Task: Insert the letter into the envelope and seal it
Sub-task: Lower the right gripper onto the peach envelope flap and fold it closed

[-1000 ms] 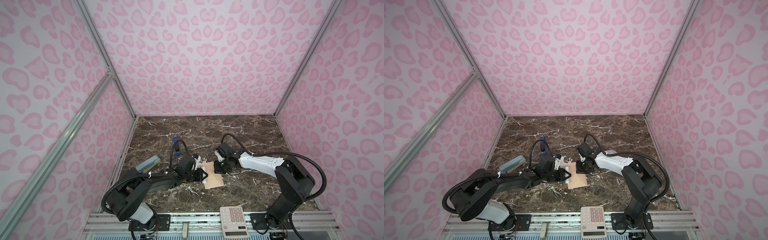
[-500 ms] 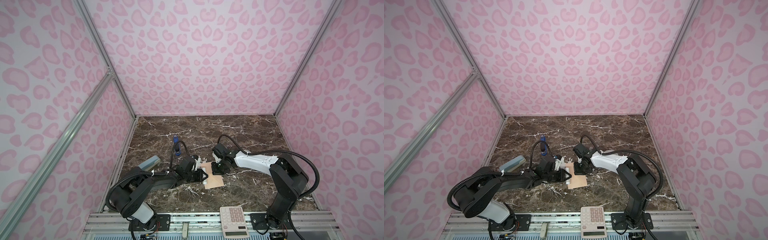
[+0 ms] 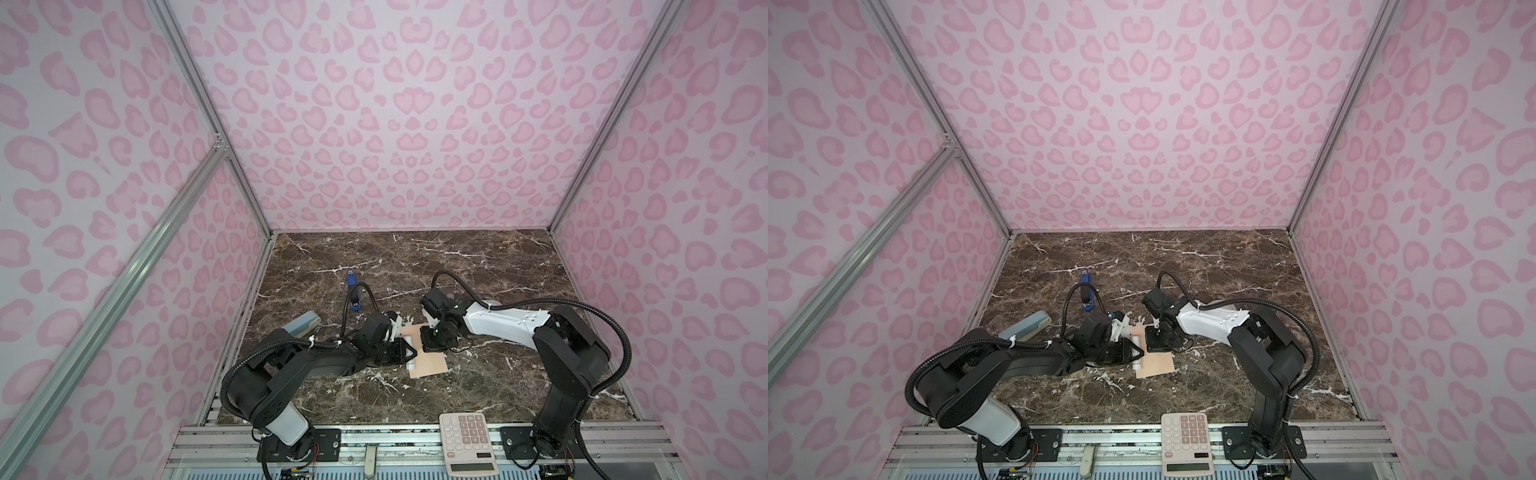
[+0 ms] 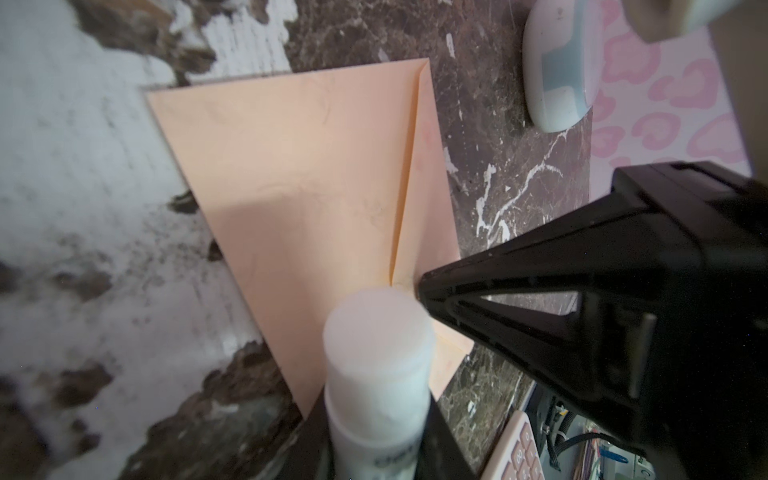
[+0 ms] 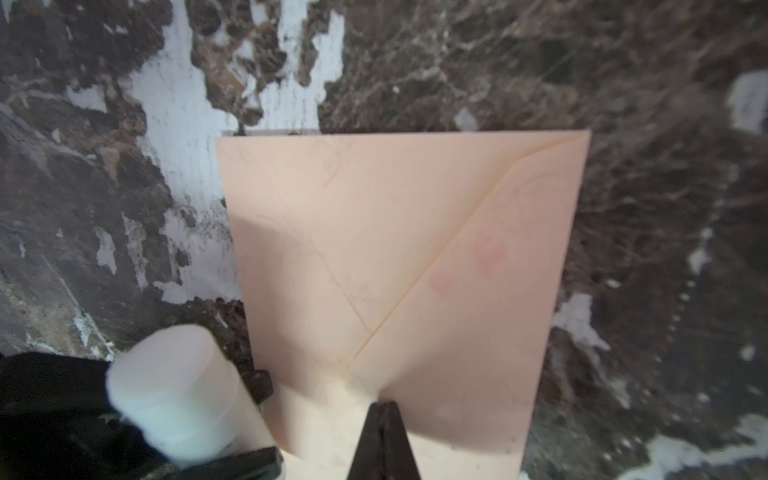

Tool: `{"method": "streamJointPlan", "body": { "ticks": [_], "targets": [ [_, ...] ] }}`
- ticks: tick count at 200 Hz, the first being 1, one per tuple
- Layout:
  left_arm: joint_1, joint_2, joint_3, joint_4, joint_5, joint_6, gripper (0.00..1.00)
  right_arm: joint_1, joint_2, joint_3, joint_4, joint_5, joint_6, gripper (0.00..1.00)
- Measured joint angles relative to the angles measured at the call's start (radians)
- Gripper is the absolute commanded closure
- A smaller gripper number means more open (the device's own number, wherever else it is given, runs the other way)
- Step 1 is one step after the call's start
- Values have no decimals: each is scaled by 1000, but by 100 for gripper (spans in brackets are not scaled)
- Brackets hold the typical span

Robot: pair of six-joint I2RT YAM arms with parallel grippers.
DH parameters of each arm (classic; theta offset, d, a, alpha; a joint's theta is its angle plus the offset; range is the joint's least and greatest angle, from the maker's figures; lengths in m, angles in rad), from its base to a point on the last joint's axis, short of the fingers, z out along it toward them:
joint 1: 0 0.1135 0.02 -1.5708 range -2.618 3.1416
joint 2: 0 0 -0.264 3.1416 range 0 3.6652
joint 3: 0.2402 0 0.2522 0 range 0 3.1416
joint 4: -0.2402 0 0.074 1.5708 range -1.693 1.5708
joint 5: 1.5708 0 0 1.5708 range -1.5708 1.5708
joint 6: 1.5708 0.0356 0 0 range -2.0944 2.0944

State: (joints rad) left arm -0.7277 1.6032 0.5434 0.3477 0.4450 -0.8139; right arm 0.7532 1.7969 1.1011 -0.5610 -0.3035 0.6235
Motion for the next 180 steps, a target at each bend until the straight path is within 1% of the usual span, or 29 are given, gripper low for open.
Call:
{"method": "streamJointPlan", "body": {
  "ticks": [93,180],
  "targets": [
    [1,18,2,14,16,0,96,10,49,58,-58,23,-18,94],
    [3,24,4,18,26,1,96,21,88,101,-111,42,-40,91]
  ]
}}
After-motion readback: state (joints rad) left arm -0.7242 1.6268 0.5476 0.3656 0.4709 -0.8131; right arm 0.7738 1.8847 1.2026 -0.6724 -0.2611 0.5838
